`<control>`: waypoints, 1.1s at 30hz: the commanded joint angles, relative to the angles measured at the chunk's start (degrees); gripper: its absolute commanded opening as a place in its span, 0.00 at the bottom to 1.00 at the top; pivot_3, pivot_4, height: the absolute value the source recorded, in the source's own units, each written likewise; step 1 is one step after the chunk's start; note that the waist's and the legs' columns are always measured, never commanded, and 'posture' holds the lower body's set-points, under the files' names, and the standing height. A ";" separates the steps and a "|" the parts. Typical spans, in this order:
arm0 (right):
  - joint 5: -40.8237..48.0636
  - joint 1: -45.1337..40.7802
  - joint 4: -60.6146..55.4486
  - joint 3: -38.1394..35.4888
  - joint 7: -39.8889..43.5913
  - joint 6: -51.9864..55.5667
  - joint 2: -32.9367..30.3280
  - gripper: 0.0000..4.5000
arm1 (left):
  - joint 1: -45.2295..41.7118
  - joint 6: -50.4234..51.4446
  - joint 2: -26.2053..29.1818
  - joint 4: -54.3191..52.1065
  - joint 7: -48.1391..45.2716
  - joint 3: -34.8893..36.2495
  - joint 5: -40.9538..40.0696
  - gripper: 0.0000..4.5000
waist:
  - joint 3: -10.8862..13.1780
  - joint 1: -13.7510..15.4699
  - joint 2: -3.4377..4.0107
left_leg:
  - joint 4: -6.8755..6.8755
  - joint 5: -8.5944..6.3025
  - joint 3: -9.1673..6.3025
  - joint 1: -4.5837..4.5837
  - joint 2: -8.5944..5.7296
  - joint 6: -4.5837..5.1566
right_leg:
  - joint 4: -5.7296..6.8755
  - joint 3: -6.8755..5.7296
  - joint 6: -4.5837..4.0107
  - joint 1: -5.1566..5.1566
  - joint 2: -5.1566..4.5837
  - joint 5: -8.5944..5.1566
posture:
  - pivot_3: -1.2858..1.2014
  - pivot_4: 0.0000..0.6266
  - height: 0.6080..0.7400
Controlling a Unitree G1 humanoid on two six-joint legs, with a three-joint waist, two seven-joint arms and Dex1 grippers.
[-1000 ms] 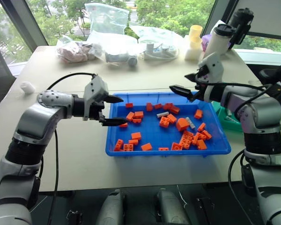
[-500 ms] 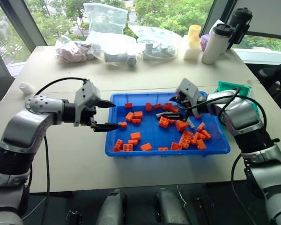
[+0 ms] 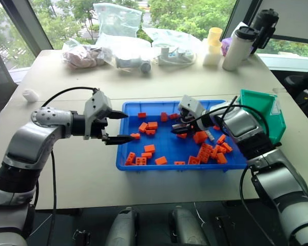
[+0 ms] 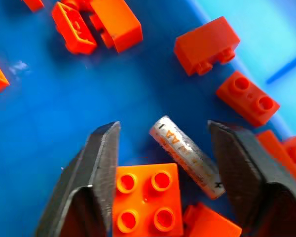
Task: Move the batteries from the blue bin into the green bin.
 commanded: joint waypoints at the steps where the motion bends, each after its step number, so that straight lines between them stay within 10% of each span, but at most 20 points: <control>1: -2.22 -0.54 1.23 1.11 1.58 -1.04 0.14 0.28 | -0.12 -0.18 -0.01 -1.68 0.82 1.82 -0.78 1.00 | 0.00 0.05 0.01 | 0.00 0.00 0.00 0.00 0.00 0.00 | 0.00 -0.01 0.00 0.00 -0.01 0.00 | 0.52 0.24 1.00; 5: -2.77 -0.88 1.02 0.16 1.71 -1.58 1.04 0.00 | -0.20 -0.07 -0.79 -1.92 1.71 2.02 -1.20 1.00 | 0.00 -0.04 0.00 | 0.00 0.00 0.01 0.00 0.00 0.00 | 0.01 -0.01 0.00 0.00 -0.01 0.00 | 0.52 0.24 1.00; 22: 8.28 6.29 -19.52 -39.92 -22.43 11.16 -5.57 0.00 | -6.44 -1.92 -9.59 0.80 4.55 0.15 -2.11 1.00 | 0.01 1.30 0.01 | 0.02 0.00 -0.04 -0.11 -0.07 -0.01 | 0.01 -0.07 0.00 -0.02 -0.12 0.00 | 0.52 0.24 1.00; 33: 5.96 18.82 -20.72 -47.60 -36.95 13.29 -6.94 0.00 | -9.22 -2.94 -14.46 2.97 2.29 -3.43 -1.14 1.00 | 0.00 -0.33 0.06 | -0.04 0.00 0.07 0.02 0.00 0.00 | 0.06 0.10 0.01 -0.03 0.03 0.00 | 0.52 0.24 1.00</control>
